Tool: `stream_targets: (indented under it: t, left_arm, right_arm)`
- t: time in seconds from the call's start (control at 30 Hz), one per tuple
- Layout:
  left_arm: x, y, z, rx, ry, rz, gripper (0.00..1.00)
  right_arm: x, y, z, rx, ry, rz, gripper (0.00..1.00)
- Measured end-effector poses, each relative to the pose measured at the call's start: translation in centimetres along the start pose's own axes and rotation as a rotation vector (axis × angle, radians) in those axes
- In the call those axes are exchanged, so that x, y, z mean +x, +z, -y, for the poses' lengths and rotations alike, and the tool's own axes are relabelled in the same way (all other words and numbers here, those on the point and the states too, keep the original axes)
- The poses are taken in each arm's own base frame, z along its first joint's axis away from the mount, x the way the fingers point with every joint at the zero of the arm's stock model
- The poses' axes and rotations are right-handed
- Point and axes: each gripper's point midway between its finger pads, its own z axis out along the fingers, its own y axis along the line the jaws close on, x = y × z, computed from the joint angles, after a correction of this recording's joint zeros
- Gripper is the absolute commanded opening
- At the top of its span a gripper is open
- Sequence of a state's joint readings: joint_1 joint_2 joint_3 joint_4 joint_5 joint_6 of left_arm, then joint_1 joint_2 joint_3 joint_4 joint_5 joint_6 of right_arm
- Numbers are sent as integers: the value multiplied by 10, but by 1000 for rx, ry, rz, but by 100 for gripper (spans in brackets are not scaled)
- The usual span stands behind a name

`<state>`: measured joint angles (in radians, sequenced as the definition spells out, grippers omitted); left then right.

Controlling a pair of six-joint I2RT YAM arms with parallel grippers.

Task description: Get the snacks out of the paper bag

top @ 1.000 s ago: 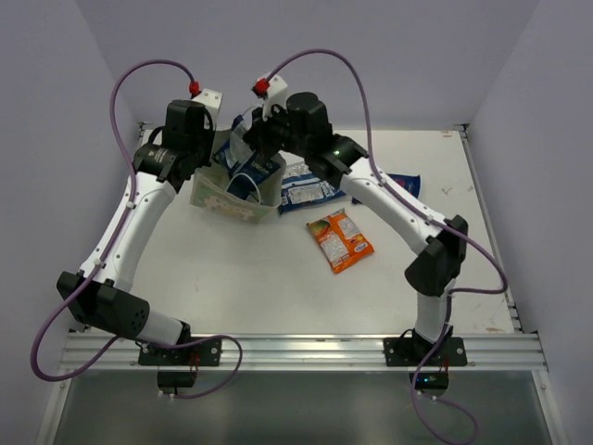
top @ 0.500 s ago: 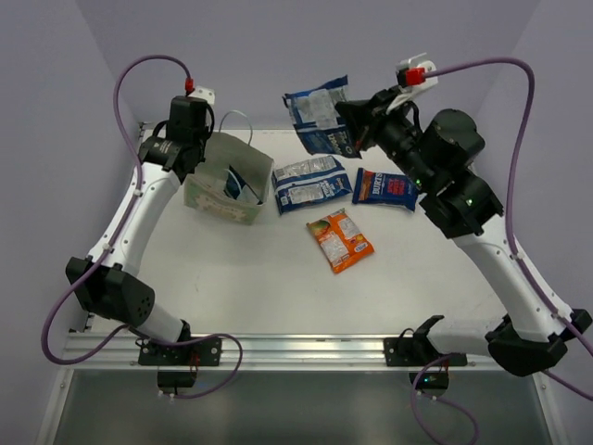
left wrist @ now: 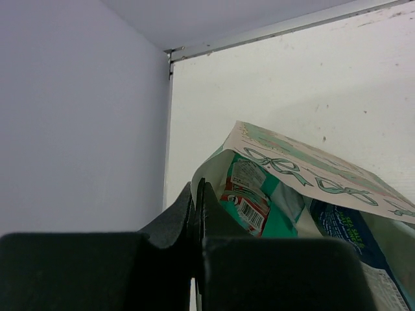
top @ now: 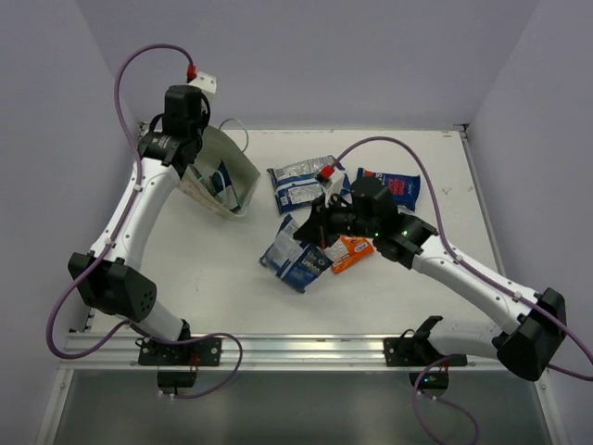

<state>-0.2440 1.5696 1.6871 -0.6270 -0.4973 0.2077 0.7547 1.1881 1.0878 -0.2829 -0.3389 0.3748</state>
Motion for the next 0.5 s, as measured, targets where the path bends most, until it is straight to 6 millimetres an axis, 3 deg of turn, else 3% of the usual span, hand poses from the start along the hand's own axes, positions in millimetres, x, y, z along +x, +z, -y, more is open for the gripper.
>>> stream_targets:
  t: [0.07,0.17,0.23,0.37,0.4,0.43,0.5]
  left_arm:
    - [-5,0,2,24,18,23,0]
    - [-7,-1,7,62,52,48,0]
    - [-1,-3,11,82,70,50,0]
    - [15,-6,16,107,99,34,0]
    - [17,-7,17,111,102,31,0]
    - [18,-7,18,115,104,30,0]
    - [18,-7,19,124,103,31,0]
  right_arm:
    - [28,12,-8,-79,55,-64,0]
    - [55,30,2,-109,139,-133,7]
    - [67,44,16,-92,189,-164,27]
    - [96,66,63,39,276,-253,51]
    - [100,65,73,89,286,-280,65]
    - [99,62,80,138,282,-296,71]
    - [74,58,82,183,232,-269,76]
